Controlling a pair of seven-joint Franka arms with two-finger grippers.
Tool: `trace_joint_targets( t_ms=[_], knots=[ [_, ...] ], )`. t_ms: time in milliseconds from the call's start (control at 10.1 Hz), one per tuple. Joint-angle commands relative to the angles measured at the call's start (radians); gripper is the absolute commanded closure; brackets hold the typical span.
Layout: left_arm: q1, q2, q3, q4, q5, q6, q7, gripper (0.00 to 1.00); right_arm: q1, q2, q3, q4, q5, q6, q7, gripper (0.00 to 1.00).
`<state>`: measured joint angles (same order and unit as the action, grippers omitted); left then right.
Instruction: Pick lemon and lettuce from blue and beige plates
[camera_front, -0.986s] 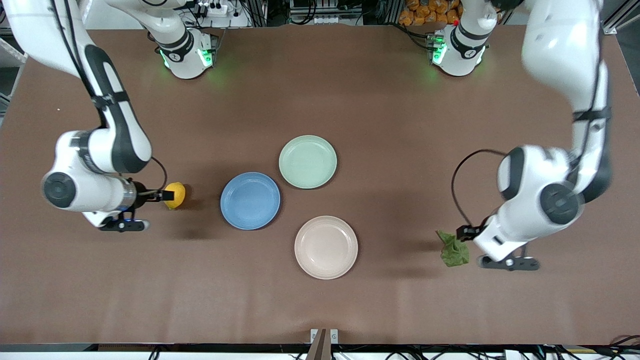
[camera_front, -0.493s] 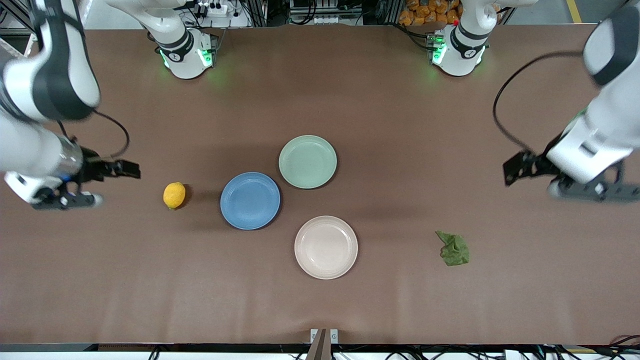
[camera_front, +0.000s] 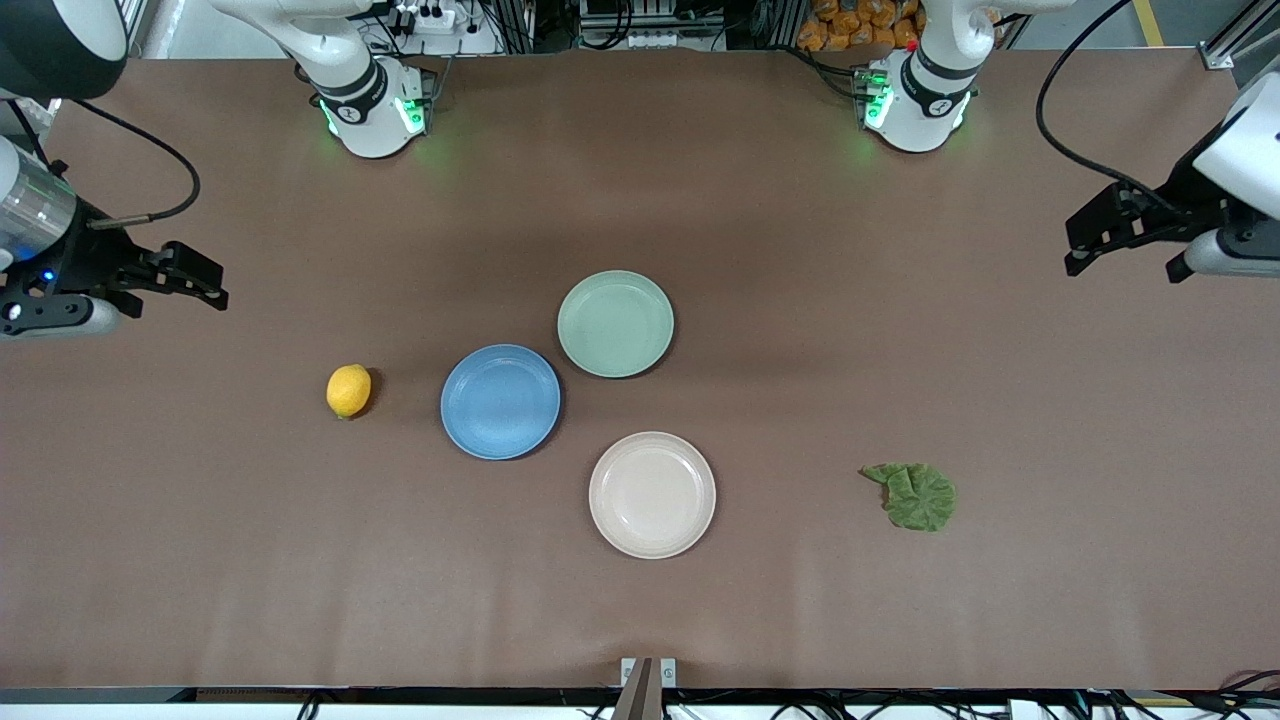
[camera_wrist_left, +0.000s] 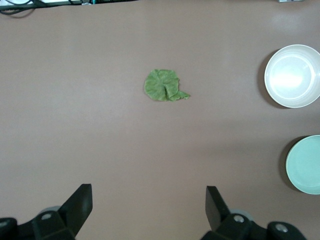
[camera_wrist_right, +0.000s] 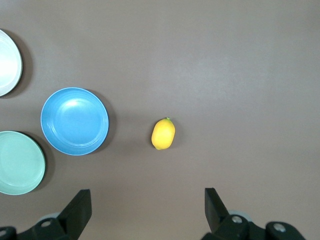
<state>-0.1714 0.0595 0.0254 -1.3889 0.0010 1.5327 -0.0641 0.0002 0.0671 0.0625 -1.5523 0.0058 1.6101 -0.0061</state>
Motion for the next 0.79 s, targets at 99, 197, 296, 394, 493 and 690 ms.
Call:
trace_joint_targets(
  t_ms=[99,197,296,394,493,690],
  knots=[
    [0.096,-0.041,-0.1,-0.05,0.016,-0.017,0.003,0.0,0.006,0.017,0.011,0.055,-0.05,-0.054,0.0,0.0],
    [0.098,-0.04,-0.099,-0.051,0.013,-0.016,-0.002,0.0,0.004,0.017,0.01,0.058,-0.049,-0.059,-0.003,0.0],
    [0.101,-0.035,-0.096,-0.052,0.013,-0.011,-0.005,0.0,0.004,0.017,0.01,0.058,-0.049,-0.059,-0.005,0.0],
    [0.102,-0.032,-0.096,-0.05,0.013,-0.008,-0.01,0.0,0.006,0.017,0.01,0.058,-0.047,-0.059,0.0,0.0],
    [0.102,-0.029,-0.094,-0.047,0.02,-0.008,-0.01,0.0,0.007,0.019,0.01,0.058,-0.046,-0.059,0.001,0.0],
    [0.102,-0.023,-0.094,-0.038,0.025,-0.008,-0.007,0.0,0.009,0.017,0.011,0.058,-0.041,-0.061,0.043,0.0]
  ],
)
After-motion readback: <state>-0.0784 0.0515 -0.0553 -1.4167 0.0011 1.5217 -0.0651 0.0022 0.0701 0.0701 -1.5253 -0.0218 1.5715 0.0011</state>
